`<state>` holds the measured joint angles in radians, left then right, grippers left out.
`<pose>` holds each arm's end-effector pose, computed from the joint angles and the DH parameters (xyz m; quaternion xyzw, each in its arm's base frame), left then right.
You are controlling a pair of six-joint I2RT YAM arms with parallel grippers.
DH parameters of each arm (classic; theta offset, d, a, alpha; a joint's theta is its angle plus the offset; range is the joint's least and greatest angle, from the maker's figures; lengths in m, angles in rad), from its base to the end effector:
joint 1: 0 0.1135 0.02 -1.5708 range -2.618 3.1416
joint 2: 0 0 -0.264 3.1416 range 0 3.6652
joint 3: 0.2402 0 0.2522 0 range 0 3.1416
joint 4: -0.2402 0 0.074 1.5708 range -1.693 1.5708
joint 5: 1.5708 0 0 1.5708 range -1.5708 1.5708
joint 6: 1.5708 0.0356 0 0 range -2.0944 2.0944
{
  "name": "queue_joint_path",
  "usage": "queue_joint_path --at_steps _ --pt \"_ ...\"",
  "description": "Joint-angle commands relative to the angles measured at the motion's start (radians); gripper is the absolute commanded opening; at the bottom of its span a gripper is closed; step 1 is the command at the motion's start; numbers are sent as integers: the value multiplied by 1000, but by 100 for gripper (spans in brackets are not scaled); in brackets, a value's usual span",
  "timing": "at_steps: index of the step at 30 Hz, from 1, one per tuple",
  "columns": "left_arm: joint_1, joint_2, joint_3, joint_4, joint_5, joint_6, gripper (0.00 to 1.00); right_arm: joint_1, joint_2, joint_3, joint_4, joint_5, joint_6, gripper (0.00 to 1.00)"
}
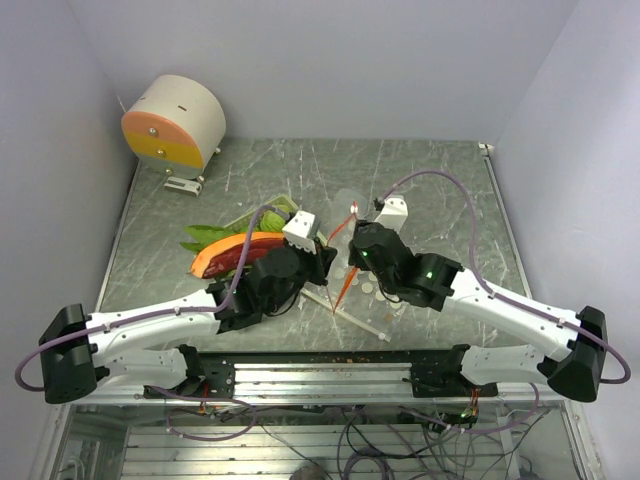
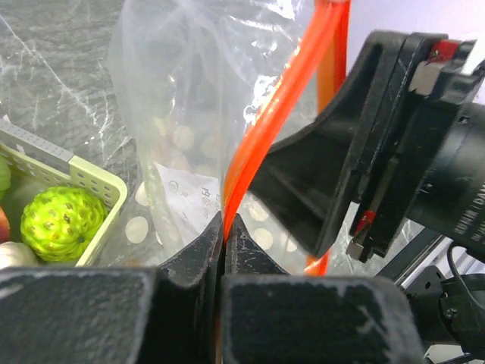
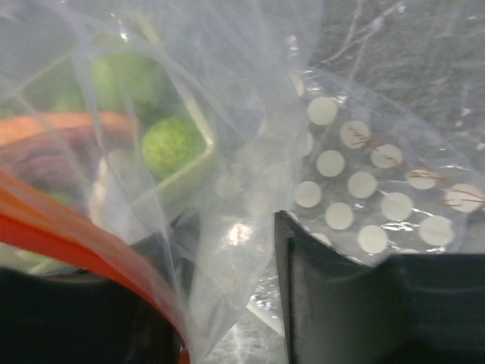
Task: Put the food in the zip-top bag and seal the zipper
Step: Open the zipper of the food storage bag.
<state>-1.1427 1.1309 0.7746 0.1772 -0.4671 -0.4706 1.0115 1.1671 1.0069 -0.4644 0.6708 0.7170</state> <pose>0.1234 -0.2319 0.3043 0.1062 0.7538 -0.3273 0.5597 0.1516 0.2005 0.3169 0.0250 0.8535 0.1370 0.5022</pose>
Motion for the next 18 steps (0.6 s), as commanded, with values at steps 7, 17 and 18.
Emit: queue_joint_path --at_steps 7,17,18 --pt "-8 -127 113 -325 -412 44 7 4 -120 -1 -271 256 136 5" --pt "-8 -62 355 -638 -575 29 7 5 -73 40 -232 216 91 5" --pt "-8 -67 381 -655 -576 42 7 4 -70 51 -200 197 64 5"
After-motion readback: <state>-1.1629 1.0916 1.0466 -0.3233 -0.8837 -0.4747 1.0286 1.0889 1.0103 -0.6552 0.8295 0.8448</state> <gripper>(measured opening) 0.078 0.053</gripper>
